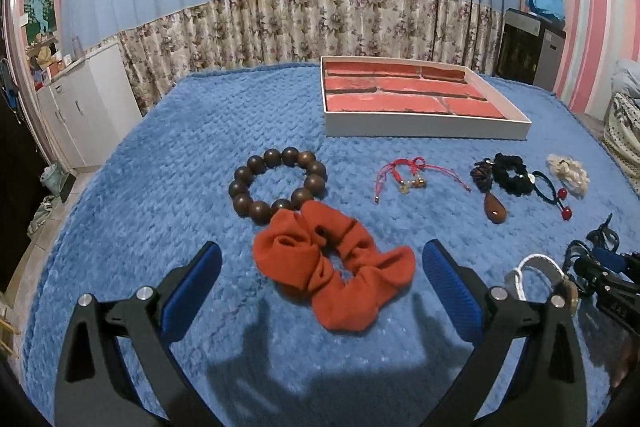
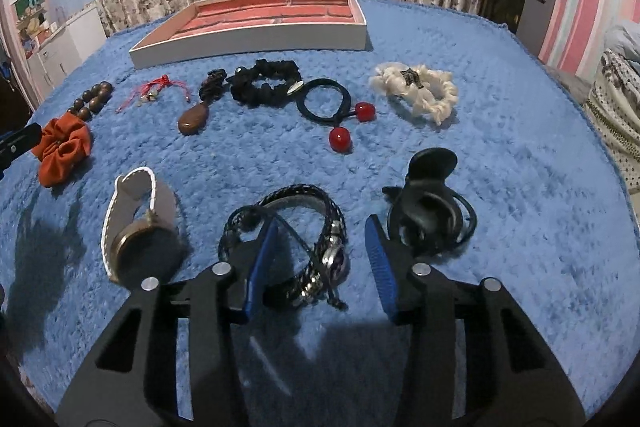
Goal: Organize jewelry
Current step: 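Grasp the orange scrunchie with the left tool while the right tool grasps the black braided bracelet, then carry both items into the tray and open both tools to release them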
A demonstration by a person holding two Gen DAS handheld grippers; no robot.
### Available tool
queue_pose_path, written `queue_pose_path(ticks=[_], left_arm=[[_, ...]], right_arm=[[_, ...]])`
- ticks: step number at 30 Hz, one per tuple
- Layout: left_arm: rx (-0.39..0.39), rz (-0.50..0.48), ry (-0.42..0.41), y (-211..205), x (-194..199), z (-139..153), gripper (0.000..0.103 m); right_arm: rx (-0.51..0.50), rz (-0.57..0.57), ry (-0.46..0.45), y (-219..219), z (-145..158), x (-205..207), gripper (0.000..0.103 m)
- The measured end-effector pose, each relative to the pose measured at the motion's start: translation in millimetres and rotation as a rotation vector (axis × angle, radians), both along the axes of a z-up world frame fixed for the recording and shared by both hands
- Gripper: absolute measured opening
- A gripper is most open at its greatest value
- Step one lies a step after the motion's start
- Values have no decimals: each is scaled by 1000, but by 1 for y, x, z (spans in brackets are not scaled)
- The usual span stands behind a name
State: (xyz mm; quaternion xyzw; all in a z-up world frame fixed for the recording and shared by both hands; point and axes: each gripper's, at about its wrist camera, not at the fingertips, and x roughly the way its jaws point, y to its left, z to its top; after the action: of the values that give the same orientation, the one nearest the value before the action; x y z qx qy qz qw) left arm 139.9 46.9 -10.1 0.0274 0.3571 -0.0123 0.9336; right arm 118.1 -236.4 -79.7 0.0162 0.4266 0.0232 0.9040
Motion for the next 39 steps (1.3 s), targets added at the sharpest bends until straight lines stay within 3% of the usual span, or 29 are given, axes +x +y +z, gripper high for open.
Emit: queue_pose_path(ticks=[5, 8, 10, 19, 27, 39], left_arm=[[-6, -2, 27, 6, 14, -5, 87], [-40, -8, 73, 13, 24, -12, 76], [-51, -8, 112, 17, 30, -20, 59], [-61, -18, 130, 24, 34, -34, 31], [-51, -25, 103, 24, 32, -29, 20], [-71, -28, 23, 23, 21, 21, 18]], right_arm=[[8, 2, 19, -1, -2, 8, 29], [3, 9, 24, 0, -2, 11, 27], [-2, 17, 26, 1, -2, 12, 26], [1, 31, 23, 1, -1, 16, 15], [23, 81, 6, -2, 10, 18, 13], [84, 166, -70, -3, 50, 33, 13]])
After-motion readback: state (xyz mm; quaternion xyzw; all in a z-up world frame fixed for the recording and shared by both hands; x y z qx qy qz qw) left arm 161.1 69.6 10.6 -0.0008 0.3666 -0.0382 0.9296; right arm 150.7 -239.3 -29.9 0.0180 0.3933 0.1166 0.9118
